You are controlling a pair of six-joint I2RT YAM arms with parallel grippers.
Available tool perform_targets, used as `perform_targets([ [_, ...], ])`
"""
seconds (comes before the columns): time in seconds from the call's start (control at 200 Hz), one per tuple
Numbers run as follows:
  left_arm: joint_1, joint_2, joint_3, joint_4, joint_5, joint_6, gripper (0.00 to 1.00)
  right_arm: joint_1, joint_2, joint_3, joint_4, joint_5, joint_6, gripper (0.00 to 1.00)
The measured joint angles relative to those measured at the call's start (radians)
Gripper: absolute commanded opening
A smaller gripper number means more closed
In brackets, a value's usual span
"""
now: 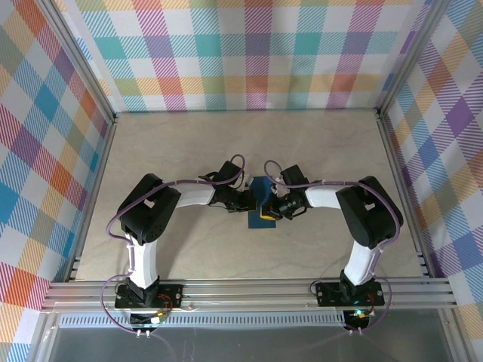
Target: Fold a paper plane with a square sheet of paper (fold left side to right side)
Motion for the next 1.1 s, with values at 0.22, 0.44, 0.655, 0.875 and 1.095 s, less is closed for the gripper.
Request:
perform_targets([
  [0.22, 0.005, 0.0, 0.028, 0.0, 0.017, -0.01, 0.0, 0.0, 0.0, -0.005, 0.006, 0.003, -0.01, 0.0],
  [0.44, 0.02, 0.0, 0.069, 0.0, 0.034, -0.01, 0.0, 0.0, 0.001, -0.005, 0.006, 0.004, -0.023, 0.0],
  [0.655, 0.025, 0.031, 0.08, 0.001, 0.034, 0.001, 0.0, 0.0, 0.002, -0.005, 0.003, 0.006, -0.031, 0.0],
  [0.875, 0.029, 0.047, 0.08, 0.0, 0.023, 0.01, 0.0, 0.0, 0.002, 0.001, -0.01, 0.015, -0.053, 0.0],
  [1.095, 0.04, 0.061, 0.08, 0.001, 0.009, 0.012, 0.0, 0.0, 0.002, 0.013, -0.037, 0.033, -0.076, 0.0],
])
